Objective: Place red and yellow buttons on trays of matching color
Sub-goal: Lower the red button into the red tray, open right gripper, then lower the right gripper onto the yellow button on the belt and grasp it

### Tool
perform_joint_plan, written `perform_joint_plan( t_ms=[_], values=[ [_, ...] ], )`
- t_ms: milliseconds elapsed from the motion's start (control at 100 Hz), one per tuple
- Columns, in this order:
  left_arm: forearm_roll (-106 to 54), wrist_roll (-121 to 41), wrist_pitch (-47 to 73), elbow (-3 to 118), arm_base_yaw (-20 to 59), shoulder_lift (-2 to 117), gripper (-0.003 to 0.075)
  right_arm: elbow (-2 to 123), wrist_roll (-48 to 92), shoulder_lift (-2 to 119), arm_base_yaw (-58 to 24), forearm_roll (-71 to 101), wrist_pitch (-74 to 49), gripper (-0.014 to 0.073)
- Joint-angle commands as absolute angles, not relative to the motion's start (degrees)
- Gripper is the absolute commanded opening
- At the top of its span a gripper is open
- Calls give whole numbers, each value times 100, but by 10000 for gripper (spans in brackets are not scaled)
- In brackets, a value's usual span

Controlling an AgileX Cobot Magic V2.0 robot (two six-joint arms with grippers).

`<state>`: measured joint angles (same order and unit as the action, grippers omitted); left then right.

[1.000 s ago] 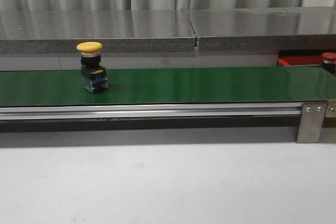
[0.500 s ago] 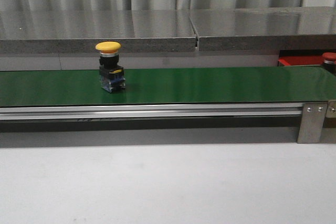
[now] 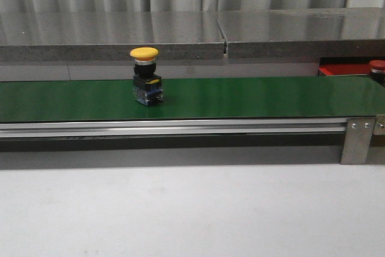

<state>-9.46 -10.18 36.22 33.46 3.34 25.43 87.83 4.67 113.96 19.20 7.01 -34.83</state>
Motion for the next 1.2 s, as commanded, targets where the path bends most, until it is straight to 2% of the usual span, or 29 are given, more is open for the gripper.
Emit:
perform_joint_plan(
  t_ms=[0, 100, 220, 290, 530, 870, 1190],
  values=[
    [-1049, -991, 3212, 3501, 385, 2567, -19, 8938, 449, 11119, 1950, 764, -3161, 201],
    [-1049, -991, 3212, 3501, 385, 2567, -19, 8938, 449, 11158, 1950, 776, -3156, 294],
    [-1049, -991, 3212, 3501, 385, 2567, -19, 8938, 449, 11178, 1950, 826, -3191, 480],
    [-1049, -991, 3212, 3501, 385, 2567, -19, 8938, 449, 11178, 1950, 826, -3173, 521],
    [-1049, -991, 3212, 3501, 385, 2567, -19, 8938, 449, 11051, 1962, 825, -3182, 520],
    [-1049, -991, 3212, 3501, 385, 2567, -19, 8878, 460, 10081, 1862, 818, -3639, 519],
    [-1049, -991, 3212, 3501, 385, 2567, -19, 8660, 681, 9220, 1071, 818, -3866, 519]
  ],
)
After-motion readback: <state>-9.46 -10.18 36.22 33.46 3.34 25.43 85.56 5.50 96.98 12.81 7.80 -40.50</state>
